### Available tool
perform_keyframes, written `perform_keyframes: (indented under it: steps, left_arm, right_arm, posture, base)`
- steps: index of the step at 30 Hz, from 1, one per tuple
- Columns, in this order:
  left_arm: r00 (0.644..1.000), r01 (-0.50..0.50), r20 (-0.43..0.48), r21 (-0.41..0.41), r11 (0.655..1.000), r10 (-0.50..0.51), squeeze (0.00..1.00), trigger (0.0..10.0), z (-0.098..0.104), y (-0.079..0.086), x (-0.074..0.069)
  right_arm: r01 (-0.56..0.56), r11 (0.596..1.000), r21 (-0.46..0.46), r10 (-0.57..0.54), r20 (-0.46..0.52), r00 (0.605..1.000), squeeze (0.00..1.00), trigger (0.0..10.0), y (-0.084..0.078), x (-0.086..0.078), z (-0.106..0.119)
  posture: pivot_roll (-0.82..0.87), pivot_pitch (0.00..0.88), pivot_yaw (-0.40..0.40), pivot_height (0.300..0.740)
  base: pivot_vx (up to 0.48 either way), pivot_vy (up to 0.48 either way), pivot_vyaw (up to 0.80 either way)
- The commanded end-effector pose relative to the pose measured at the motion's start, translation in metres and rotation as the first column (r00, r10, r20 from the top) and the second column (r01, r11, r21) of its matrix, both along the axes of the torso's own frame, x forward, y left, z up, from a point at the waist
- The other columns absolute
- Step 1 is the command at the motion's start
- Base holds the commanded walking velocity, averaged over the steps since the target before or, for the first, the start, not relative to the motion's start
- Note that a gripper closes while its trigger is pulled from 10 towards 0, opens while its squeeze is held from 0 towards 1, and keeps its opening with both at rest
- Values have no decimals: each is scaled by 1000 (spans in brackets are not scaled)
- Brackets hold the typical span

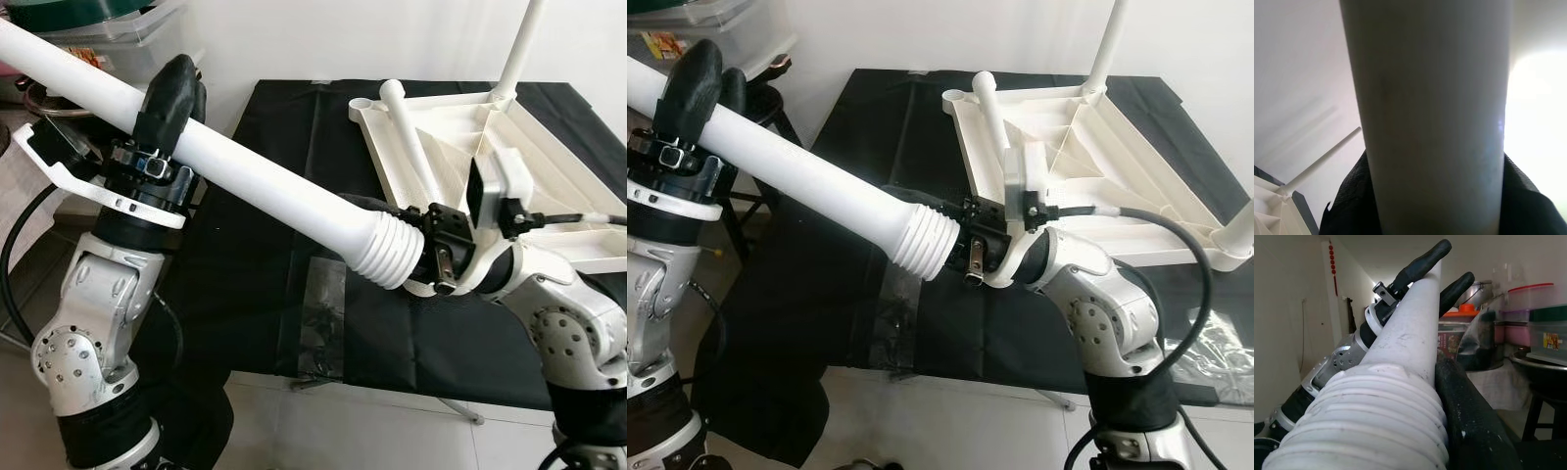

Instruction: Building children table

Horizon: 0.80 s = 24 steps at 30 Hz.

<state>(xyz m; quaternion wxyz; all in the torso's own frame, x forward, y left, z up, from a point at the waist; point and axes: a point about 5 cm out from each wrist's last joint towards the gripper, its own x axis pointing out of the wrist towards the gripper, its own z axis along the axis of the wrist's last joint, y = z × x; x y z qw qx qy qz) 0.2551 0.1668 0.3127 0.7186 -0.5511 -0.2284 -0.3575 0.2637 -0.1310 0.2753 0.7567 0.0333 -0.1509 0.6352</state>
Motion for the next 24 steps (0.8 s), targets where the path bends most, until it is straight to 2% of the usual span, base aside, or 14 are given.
perform_keyframes:
  steps: [1,6,10,12,13,14,15,16,18,20,21,22,23,24]
  left_arm:
    - [1000,7,7,39,999,-7,0,0,1,-3,-3]
    - [1000,-29,10,69,997,28,0,0,1,2,-2]
    - [998,-68,21,97,993,66,0,0,4,13,-3]
    - [988,-153,41,103,983,150,0,0,13,37,-4]
    - [988,-153,41,103,983,150,0,0,13,37,-4]
    - [980,-194,54,105,975,189,0,0,18,48,-4]
    - [980,-194,54,105,975,189,0,0,18,48,-4]
    - [971,-237,67,117,965,230,0,0,23,58,-5]
    - [971,-237,67,117,965,230,0,0,23,58,-5]
    - [951,-307,95,201,930,294,0,0,28,69,-4]
    - [951,-307,95,201,930,294,0,0,28,69,-4]
    - [941,-337,115,294,894,317,0,0,28,68,-2]
    - [935,-354,146,431,830,323,0,0,25,59,1]
    - [933,-358,166,517,778,319,0,0,22,51,4]
  right_arm:
    - [-37,999,-37,36,-25,999,1000,10000,4,-2,-5]
    - [19,999,-48,-20,-35,999,1000,10000,-7,4,-7]
    - [58,995,-78,-59,-21,998,1000,10000,-18,4,-8]
    - [100,989,-110,-105,-41,994,1000,10000,-36,0,-14]
    - [100,989,-110,-105,-41,994,1000,10000,-36,0,-14]
    - [113,985,-129,-120,-53,991,1000,10000,-43,-4,-17]
    - [113,985,-129,-120,-53,991,1000,10000,-43,-4,-17]
    - [123,981,-150,-134,-69,989,1000,10000,-50,-8,-21]
    - [123,981,-150,-134,-69,989,1000,10000,-50,-8,-21]
    - [143,970,-196,-161,-78,984,1000,10000,-61,-13,-26]
    - [143,970,-196,-161,-78,984,1000,10000,-61,-13,-26]
    - [136,967,-216,-154,-72,985,1000,10000,-64,-15,-25]
    - [129,967,-221,-143,-51,988,1000,10000,-63,-15,-19]
    - [122,967,-223,-134,-35,990,1000,10000,-61,-15,-15]
  posture:
    - [-71,103,45,740]
    - [-72,101,44,740]
    - [-71,98,44,740]
    - [-72,97,43,740]
    - [-72,97,43,740]
    - [-75,97,45,740]
    - [-75,97,45,740]
    - [-75,97,45,740]
    - [-75,97,45,740]
    - [-82,95,54,740]
    - [-82,95,54,740]
    - [-83,94,55,740]
    - [-86,94,59,740]
    - [-86,94,59,740]
  base:
    - [0,0,0]
    - [0,0,0]
    - [0,0,0]
    - [0,0,0]
    - [0,0,0]
    - [0,0,0]
    - [0,0,0]
    - [0,0,0]
    - [0,0,0]
    - [0,0,0]
    - [0,0,0]
    - [0,0,0]
    - [0,0,0]
    - [0,0,0]
